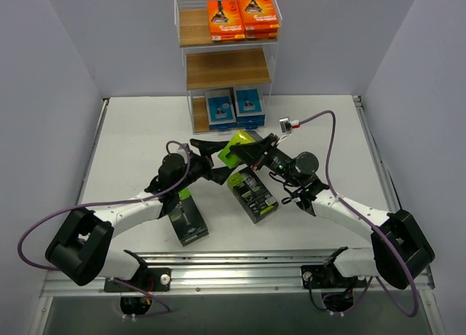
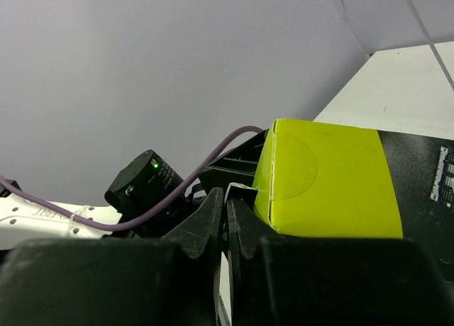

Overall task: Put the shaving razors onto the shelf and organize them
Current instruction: Place the shaving razor onto shelf

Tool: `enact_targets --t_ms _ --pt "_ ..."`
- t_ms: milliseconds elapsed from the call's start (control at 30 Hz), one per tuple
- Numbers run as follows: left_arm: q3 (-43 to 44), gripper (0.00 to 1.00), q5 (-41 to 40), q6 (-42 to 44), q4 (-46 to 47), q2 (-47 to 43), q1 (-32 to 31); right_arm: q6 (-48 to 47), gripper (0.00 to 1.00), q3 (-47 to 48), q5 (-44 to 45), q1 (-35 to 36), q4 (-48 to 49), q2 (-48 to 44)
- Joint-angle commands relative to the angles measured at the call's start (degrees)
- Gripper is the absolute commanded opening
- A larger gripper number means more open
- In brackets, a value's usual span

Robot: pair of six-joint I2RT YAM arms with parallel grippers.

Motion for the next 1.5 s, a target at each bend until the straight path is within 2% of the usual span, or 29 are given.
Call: enact_targets --t_ms 0,300,500,700,833,967,1100,1200,1300,1333,1400,1433,1467 --pt "5.5 0.94 4.9 -9.4 6.3 -2.8 -2.7 -3.7 0.0 -1.3 1.9 1.8 -0.8 -1.3" --pt "5.7 0.94 5.3 -8.9 4.9 -5.2 -2.9 -8.1 0.0 -2.6 11.1 1.2 -3.8 0.8" --pt "2.3 0.94 4.8 -9.0 5.7 -6.4 -2.8 -3.9 0.0 -9.3 12.8 1.3 4.2 3.3" --pt "-2.5 0.94 5.7 -9.6 13.7 -1.9 -2.7 2.7 0.0 -17.5 13.1 1.3 11.3 3.1" --pt "-4.3 1.0 6.8 -8.8 21.5 4.1 -2.8 6.6 0.0 -21.7 12.9 1.2 13.0 1.0" --pt "-5.6 1.0 7.2 -7.0 26.3 7.3 -2.6 8.8 0.0 -24.3 14.2 0.8 5.9 -5.1" --pt "-5.9 1.0 7.4 -1.7 26.5 7.7 -1.2 8.9 0.0 -24.8 16.8 0.7 -11.5 -14.7" --pt "-5.2 1.0 8.8 4.1 22.7 6.1 0.5 8.9 0.0 -24.6 17.8 0.4 -21.1 -21.9" --pt "-3.1 1.0 10.7 13.0 13.4 2.6 2.3 10.0 0.0 -24.5 17.2 0.0 -27.4 -25.9" --pt "-2.2 1.0 11.1 19.4 4.9 0.0 2.7 11.2 0.0 -24.7 16.4 0.0 -28.4 -26.6" --pt "1.6 0.98 11.0 26.8 -6.1 -2.7 3.6 12.6 0.0 -26.3 15.1 0.0 -28.1 -26.6" --pt "3.0 0.98 10.3 33.8 -16.7 -5.2 3.9 14.1 0.0 -27.0 14.4 0.0 -27.8 -26.2" --pt "4.3 0.98 9.3 36.8 -21.1 -6.3 4.1 14.7 0.0 -27.5 12.9 0.0 -27.3 -25.7"
